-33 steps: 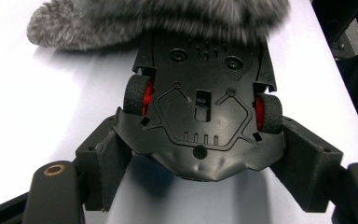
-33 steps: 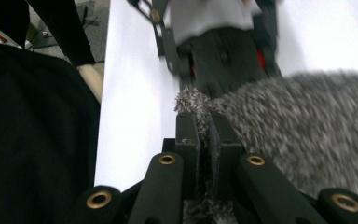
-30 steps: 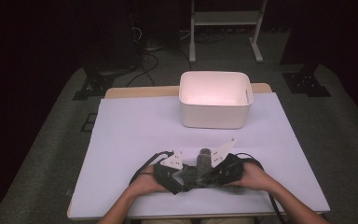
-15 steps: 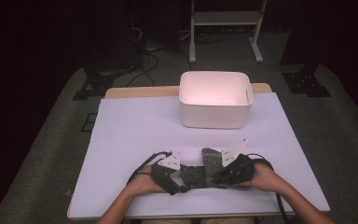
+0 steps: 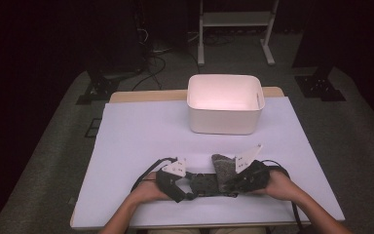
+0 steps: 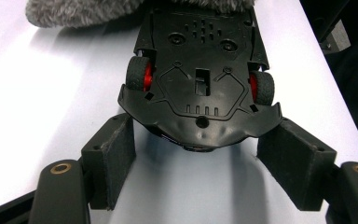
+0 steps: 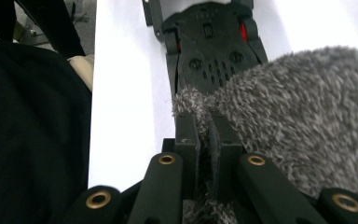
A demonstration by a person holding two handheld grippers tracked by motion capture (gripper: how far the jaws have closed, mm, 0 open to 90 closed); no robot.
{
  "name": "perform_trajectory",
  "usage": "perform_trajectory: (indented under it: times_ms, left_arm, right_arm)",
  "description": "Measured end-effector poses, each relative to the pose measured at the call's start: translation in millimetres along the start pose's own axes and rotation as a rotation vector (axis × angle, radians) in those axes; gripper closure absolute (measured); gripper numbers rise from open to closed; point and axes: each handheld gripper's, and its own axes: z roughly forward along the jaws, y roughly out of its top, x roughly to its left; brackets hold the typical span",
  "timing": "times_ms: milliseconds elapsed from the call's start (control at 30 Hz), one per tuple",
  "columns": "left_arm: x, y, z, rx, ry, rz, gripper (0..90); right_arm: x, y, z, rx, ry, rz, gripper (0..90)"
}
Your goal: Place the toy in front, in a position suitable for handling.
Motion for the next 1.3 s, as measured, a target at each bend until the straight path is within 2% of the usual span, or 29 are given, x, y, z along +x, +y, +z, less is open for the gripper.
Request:
perform_trajectory:
  times_ms: [100, 267, 433, 533, 667, 767, 967, 1000, 1133, 1167, 1300]
  left_arm:
    - [0.4, 0.2, -0.2, -0.003, -0.001, -0.003, 30.3]
    - [0.4, 1.7, 1.8, -0.005, 0.000, -0.001, 30.3]
    - [-0.3, 2.3, 2.6, 0.002, 0.004, 0.006, 30.2]
    - [-0.4, 2.3, 2.5, 0.002, 0.005, 0.007, 30.2]
    - [-0.2, 2.5, 2.9, -0.003, 0.004, -0.002, 30.2]
    - [-0.1, 3.2, 3.6, -0.004, 0.008, 0.000, 30.1]
    - [-1.3, 4.3, 5.3, -0.001, 0.018, 0.004, 29.8]
    - [-1.4, 4.4, 5.2, 0.001, 0.018, 0.006, 29.7]
    - [-0.7, 4.3, 5.0, -0.002, 0.013, 0.001, 29.8]
    - [-0.7, 4.3, 5.1, -0.001, 0.015, 0.003, 29.7]
    - [-1.0, 4.4, 5.3, -0.001, 0.017, 0.005, 29.8]
  right_arm:
    - [2.9, 11.6, 5.7, -0.007, 0.014, -0.014, 83.1]
    - [7.4, 41.9, 28.1, 0.007, 0.044, -0.081, 83.0]
    - [5.6, 61.8, 49.3, 0.023, 0.065, -0.105, 83.0]
    - [3.6, 62.1, 50.0, 0.027, 0.074, -0.106, 83.0]
    - [1.5, 51.5, 38.4, 0.048, 0.055, -0.082, 83.0]
    - [0.3, 46.5, 33.7, 0.041, 0.045, -0.066, 82.9]
    - [4.4, 64.0, 50.0, 0.024, 0.049, -0.087, 82.9]
    - [4.0, 68.4, 54.7, 0.023, 0.045, -0.102, 82.9]
    - [-2.4, 74.1, 59.1, 0.015, 0.031, -0.081, 82.9]
    - [-5.6, 73.7, 57.5, 0.009, 0.006, -0.070, 82.9]
    - [-13.1, 68.5, 50.4, 0.019, -0.027, -0.046, 82.8]
